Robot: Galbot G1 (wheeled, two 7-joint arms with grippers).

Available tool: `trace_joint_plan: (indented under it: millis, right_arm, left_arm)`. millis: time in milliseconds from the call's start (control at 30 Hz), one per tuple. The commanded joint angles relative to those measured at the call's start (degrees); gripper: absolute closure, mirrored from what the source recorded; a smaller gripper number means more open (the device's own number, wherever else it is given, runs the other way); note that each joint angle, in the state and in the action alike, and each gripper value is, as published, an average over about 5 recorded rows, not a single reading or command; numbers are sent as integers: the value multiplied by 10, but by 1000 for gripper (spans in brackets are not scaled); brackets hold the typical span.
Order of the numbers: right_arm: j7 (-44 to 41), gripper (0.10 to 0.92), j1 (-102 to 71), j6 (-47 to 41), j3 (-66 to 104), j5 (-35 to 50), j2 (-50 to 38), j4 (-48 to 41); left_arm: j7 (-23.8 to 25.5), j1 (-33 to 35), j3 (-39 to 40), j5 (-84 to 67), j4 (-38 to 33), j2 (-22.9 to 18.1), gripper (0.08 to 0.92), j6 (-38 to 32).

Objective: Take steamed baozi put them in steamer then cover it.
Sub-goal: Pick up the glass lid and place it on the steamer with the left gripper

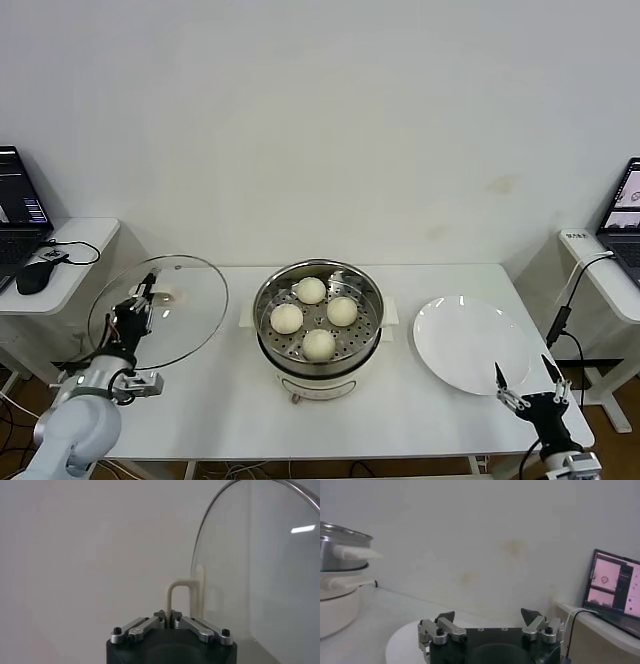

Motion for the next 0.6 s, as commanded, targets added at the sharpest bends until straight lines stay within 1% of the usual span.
trace_joint_plan:
  millis: [33, 100, 200, 367, 500, 600]
  right_arm:
    - [13, 202, 7, 7, -9, -68, 18, -3]
    - [18, 202, 12, 8, -11, -86, 26, -7]
    - [27, 203, 21, 6, -16, -108, 39, -11]
    - [42, 202, 37, -4, -29, -149, 63, -15]
    - [55, 203, 49, -10, -39, -190, 83, -27]
    - [64, 203, 57, -10, -45, -220, 96, -39]
  left_arm:
    - [30, -55, 139, -32, -79, 20, 868, 73]
    - [26, -81, 177, -28, -70, 15, 868, 84]
    - [38, -111, 218, -4, -62, 0, 868, 105]
    - [84, -145, 249, 62, -62, -39, 868, 148]
    - [126, -151, 264, 120, -62, -69, 868, 174]
    - [149, -150, 268, 160, -54, -101, 868, 183]
